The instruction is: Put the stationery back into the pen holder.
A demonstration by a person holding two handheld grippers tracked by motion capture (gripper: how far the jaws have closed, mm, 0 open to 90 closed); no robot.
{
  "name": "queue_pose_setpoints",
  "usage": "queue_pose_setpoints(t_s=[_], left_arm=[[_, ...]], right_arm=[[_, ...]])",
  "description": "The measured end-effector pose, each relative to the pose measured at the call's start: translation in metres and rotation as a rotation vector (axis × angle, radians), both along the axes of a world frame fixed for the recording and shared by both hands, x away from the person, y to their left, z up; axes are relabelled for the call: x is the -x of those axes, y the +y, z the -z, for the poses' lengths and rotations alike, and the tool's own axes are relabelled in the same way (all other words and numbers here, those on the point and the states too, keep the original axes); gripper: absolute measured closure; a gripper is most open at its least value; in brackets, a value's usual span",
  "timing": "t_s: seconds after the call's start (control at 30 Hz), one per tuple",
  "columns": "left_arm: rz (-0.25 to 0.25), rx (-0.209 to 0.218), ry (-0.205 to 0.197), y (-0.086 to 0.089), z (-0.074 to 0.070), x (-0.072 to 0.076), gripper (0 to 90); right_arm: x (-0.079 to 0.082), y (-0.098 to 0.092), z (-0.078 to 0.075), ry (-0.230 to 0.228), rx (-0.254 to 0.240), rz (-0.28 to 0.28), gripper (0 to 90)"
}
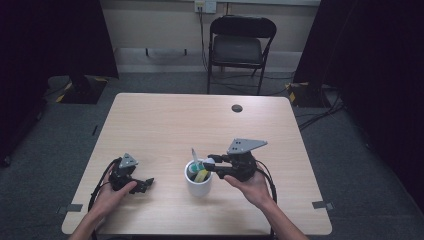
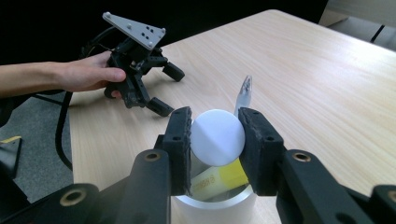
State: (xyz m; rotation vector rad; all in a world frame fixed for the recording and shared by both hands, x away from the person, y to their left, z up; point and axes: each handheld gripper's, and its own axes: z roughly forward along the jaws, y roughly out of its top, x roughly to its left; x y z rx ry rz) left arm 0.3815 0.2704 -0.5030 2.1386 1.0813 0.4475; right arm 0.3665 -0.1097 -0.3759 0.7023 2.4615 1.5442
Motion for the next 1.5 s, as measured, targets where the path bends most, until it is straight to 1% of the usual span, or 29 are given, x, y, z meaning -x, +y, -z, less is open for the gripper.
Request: queue_pose_setpoints(t_s=[0.1,0.13,0.2,0.23,0.3,0.33,0.43,0.63,0.73,0.77,0.9,0.93,1.0,1.03,1.07,1.17,1.2,1.33,1.4,1.5], left_arm=[[-0.002,0.004,0.0,0.0,0.0,0.0,0.0],[0.0,0.0,-0.002,0.0,0.0,0.0,0.0],[0.0,0.0,-0.002,0.0,0.0,0.0,0.0],[0.0,0.0,-0.002,0.0,0.0,0.0,0.0],[-0.001,-0.001,0.0,0.0,0.0,0.0,0.0],[0.0,-0.002,-0.001,0.0,0.0,0.0,0.1],[0.0,-0.002,-0.001,0.0,0.0,0.0,0.1],[-0.001,-0.002,-0.002,0.0,0.0,0.001,0.2],[-0.002,-0.002,-0.002,0.0,0.0,0.001,0.2],[-0.001,-0.002,-0.002,0.0,0.0,0.001,0.2],[-0.001,-0.002,-0.002,0.0,0.0,0.001,0.2],[-0.002,-0.002,-0.002,0.0,0.0,0.001,0.2],[0.0,-0.007,-0.005,0.0,0.0,0.001,0.2],[0.0,-0.006,-0.005,0.0,0.0,0.001,0.2],[-0.001,-0.005,-0.007,0.0,0.0,0.001,0.2],[-0.001,-0.003,-0.007,0.0,0.0,0.001,0.2],[-0.001,-0.003,-0.007,0.0,0.0,0.001,0.2],[0.0,-0.003,-0.006,0.0,0.0,0.001,0.2],[-0.001,-0.003,-0.007,0.0,0.0,0.001,0.1],[-0.001,-0.003,-0.006,0.0,0.0,0.001,0.1]], right_arm=[[-0.003,0.003,0.003,0.009,0.008,-0.002,65.9],[-0.004,0.007,0.005,0.013,0.028,-0.005,65.9],[-0.006,0.011,0.007,0.022,0.043,-0.002,65.8],[-0.006,0.011,0.007,0.022,0.043,-0.002,65.8],[-0.007,0.014,0.01,0.015,0.067,0.0,65.9],[-0.008,0.015,0.011,0.018,0.068,0.002,65.8],[-0.011,0.016,0.013,0.021,0.064,0.001,65.8],[-0.018,0.026,0.012,0.017,0.057,0.005,65.7],[-0.02,0.029,0.012,0.018,0.054,0.005,65.6],[-0.023,0.031,0.013,0.027,0.043,0.009,65.6],[-0.025,0.035,0.015,0.029,0.048,0.01,65.3],[-0.027,0.036,0.017,0.036,0.047,0.015,64.8],[-0.028,0.036,0.017,0.038,0.048,0.019,64.1],[-0.029,0.036,0.017,0.037,0.038,0.023,62.3],[-0.029,0.035,0.015,0.038,0.02,0.021,63.0],[-0.029,0.035,0.015,0.031,0.021,0.021,62.8],[-0.028,0.035,0.015,0.034,0.015,0.022,62.7],[-0.027,0.033,0.016,0.033,0.022,0.021,62.0],[-0.027,0.029,0.015,0.032,0.009,0.029,61.5],[-0.027,0.025,0.013,0.028,0.004,0.032,60.9]])
